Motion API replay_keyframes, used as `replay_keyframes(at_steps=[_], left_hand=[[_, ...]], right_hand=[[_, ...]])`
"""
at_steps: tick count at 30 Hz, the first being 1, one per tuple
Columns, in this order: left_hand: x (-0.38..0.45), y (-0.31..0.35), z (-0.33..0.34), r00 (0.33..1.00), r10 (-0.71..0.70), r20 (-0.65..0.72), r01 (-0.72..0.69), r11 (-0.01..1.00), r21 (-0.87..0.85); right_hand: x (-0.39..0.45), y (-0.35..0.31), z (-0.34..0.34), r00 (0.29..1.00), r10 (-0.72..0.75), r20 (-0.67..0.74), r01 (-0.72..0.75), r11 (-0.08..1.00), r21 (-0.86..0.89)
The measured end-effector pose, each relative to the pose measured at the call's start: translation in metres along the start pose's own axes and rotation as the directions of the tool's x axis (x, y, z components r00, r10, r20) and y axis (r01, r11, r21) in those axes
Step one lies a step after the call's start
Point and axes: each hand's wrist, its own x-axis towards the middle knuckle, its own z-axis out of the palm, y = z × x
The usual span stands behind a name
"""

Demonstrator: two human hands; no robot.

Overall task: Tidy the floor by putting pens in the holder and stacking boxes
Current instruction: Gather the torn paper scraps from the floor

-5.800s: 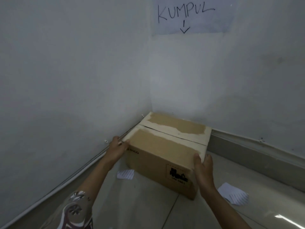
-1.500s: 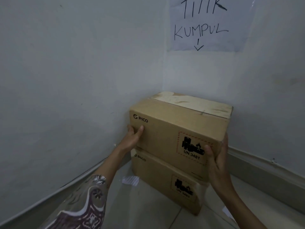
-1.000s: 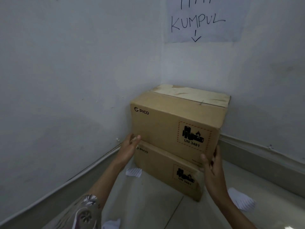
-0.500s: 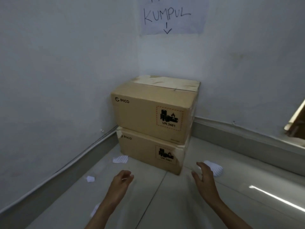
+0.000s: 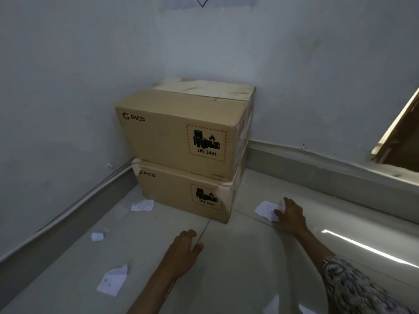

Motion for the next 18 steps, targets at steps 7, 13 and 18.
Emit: replay_keyframes(at_steps=[7, 13, 18], left_hand=[[0.004, -0.003, 0.001, 0.999, -0.035, 0.011, 0.035, 0.998, -0.048], [-0.002, -0.001, 0.0, 0.998, -0.057, -0.01, 0.055, 0.989, -0.138], [-0.011, 0.004, 0.001, 0.993, -0.116, -0.014, 0.104, 0.934, -0.341]], right_hand=[[0.005, 0.005, 0.012, 0.999, -0.008, 0.043, 0.018, 0.971, -0.237], [-0.004, 0.01, 0.013, 0.996, 0.057, -0.075, -0.048, 0.991, 0.121], [-0.06, -0.008, 0.035, 0.982, 0.089, -0.167, 0.0, 0.88, 0.474]])
